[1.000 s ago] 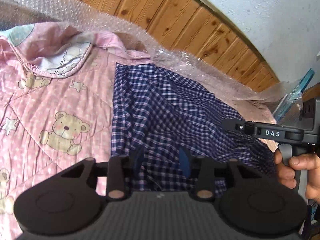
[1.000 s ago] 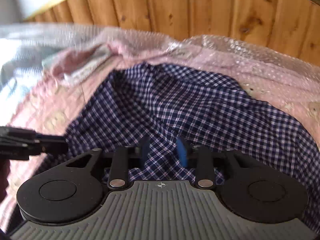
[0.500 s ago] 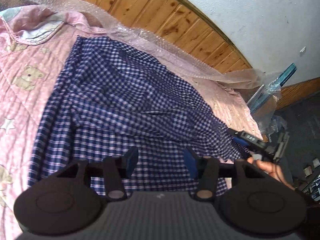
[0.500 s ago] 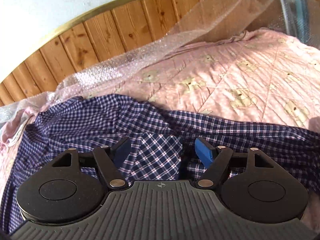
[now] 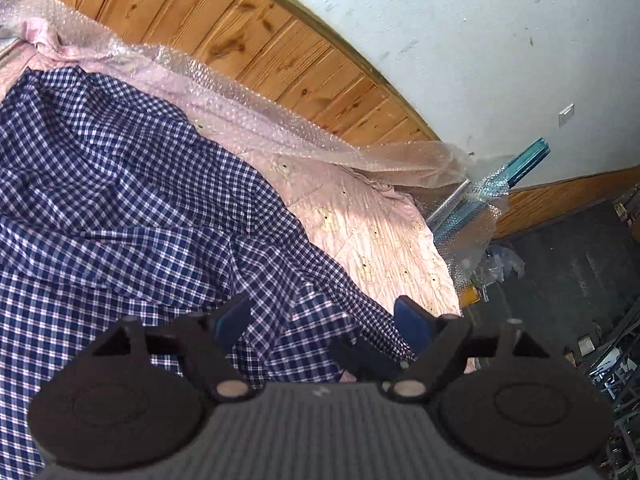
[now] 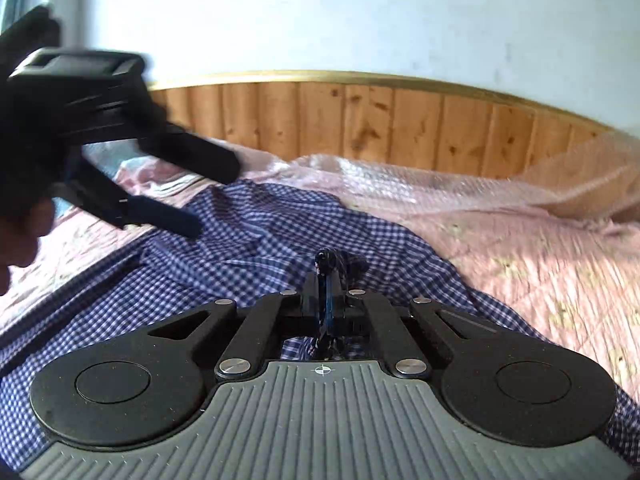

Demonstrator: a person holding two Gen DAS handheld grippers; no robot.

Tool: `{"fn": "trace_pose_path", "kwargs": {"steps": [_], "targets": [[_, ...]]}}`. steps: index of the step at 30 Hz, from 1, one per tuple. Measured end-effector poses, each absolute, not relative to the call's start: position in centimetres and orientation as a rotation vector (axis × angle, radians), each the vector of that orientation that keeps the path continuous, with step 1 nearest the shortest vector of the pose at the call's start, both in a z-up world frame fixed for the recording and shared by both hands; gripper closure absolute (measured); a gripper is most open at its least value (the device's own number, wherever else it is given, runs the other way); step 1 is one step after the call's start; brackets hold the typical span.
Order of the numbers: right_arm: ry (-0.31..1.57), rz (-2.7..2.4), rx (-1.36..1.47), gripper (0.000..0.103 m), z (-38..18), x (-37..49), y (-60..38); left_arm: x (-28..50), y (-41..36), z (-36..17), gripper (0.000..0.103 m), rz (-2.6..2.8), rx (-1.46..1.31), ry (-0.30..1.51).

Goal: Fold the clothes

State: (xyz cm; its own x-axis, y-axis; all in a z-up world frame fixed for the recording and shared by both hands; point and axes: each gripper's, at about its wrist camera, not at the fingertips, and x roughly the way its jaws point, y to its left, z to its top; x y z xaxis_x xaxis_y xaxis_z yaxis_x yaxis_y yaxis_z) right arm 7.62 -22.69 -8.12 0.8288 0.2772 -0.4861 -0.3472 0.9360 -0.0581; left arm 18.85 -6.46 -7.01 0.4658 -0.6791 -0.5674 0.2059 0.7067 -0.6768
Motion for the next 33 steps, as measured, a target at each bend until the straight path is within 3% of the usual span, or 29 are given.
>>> {"fn": "trace_pose_path", "kwargs": {"steps": [3, 5, 7, 8, 10, 11, 13, 15, 18, 23, 31, 33], "targets": [[0.493, 0.381, -0.17, 0.103, -8.6, 6.7, -21.1, 19.5, -7.6, -9.0, 0.024, -0.553, -0.569, 0.989], [0.49, 0.423, -0.177, 0.103, -8.9, 6.1, -20.4, 19.8, -7.8, -10.2, 0.037, -0.548, -0.558, 1.035], [0.489, 0.462, -0.19, 0.103, -9.2, 5.6, -19.7, 19.9, -7.6, -11.2, 0.083, -0.563, -0.572, 1.073], [0.492, 0.48, -0.194, 0.103, -9.3, 5.3, -19.5, 19.8, -7.3, -11.5, 0.098, -0.566, -0.579, 1.09], [0.495, 0.518, -0.202, 0.098, -9.6, 4.9, -19.0, 19.2, -6.1, -11.0, 0.098, -0.542, -0.583, 1.076], [0.499, 0.541, -0.188, 0.086, -9.5, 4.6, -19.0, 18.6, -5.1, -10.1, 0.098, -0.532, -0.596, 1.05], [0.503, 0.584, -0.14, 0.073, -8.7, 3.7, -19.3, 16.6, -2.0, -7.2, 0.098, -0.522, -0.646, 0.962], [0.515, 0.636, -0.091, 0.067, -7.9, 2.7, -19.6, 13.1, 2.6, -3.9, 0.098, -0.478, -0.667, 0.853], [0.579, 0.668, -0.07, 0.055, -8.7, 2.5, -19.2, 8.4, 10.9, -6.1, 0.098, -0.274, -0.746, 0.901], [0.708, 0.699, -0.064, 0.055, -11.2, 3.7, -16.9, 5.3, 15.9, -12.0, 0.098, -0.136, -0.762, 1.018], [0.817, 0.712, -0.07, 0.049, -12.5, 8.9, -13.1, 1.0, 20.3, -9.5, 0.098, -0.182, -0.841, 0.855], [0.841, 0.697, -0.052, 0.047, -12.5, 10.5, -12.7, -0.1, 21.6, -12.0, 0.098, -0.143, -0.896, 0.929]]}}
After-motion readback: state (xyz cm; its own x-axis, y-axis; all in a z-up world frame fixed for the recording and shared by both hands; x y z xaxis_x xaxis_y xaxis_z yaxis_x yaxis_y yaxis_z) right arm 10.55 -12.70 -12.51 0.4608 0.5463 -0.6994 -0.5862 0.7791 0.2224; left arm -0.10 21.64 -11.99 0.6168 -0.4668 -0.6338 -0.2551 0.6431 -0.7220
